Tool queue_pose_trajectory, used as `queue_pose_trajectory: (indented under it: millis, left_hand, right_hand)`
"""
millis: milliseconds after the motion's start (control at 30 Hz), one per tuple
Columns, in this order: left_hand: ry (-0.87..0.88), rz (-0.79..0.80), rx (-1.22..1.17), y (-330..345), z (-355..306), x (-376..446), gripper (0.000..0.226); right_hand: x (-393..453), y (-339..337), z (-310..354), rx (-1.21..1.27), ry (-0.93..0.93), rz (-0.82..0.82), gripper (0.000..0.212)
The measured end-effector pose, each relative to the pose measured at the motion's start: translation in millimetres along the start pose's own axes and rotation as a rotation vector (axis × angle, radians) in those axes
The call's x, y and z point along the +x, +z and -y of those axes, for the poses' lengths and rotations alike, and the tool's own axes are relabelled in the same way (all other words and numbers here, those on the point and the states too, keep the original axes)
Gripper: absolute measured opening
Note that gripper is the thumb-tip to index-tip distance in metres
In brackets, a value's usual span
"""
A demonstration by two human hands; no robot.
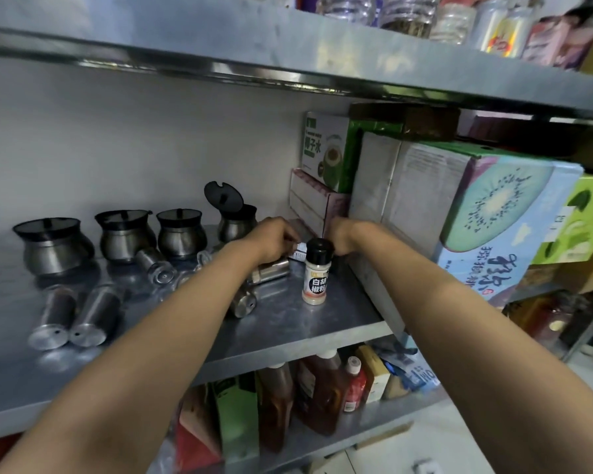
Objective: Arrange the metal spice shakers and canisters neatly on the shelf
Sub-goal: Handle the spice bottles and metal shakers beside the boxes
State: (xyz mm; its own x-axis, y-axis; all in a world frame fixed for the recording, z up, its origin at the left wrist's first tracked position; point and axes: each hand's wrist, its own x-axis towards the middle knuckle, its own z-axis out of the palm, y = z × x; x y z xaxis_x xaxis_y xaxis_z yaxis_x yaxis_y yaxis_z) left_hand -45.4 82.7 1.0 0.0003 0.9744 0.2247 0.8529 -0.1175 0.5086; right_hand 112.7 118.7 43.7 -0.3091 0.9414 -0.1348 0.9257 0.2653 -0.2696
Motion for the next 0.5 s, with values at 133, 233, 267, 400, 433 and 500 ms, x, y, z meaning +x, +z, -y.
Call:
queue_pose_trajectory:
  millis: [133,233,267,400,433,500]
  left_hand:
    - [-0.001,0.002,0.044,0,-1,-2,0.024]
    - [-0.014,0.000,0.030,-3,1,-6,0.022]
    - [-0.017,-0.002,0.026,-3,2,-7,0.020]
    - [-0.017,-0.012,0.033,-6,6,-14,0.020]
    - [-0.020,-0.018,0.031,-6,7,-15,0.022]
    - [-0.029,-0.027,0.033,-8,9,-19,0.026]
  right_hand:
    - [5,2,-3,-0.113,0.006,0.117,0.009]
    - [5,-4,1,-0.188,0.029,0.209,0.025]
    - [4,-7,3,-0.209,0.029,0.236,0.026]
    - [4,-15,10,-0.269,-0.039,0.219,0.023]
    - [4,-17,11,-0.221,-0.055,0.175,0.016]
    - [1,-24,14,-0.136,-0.083,0.064,0.004]
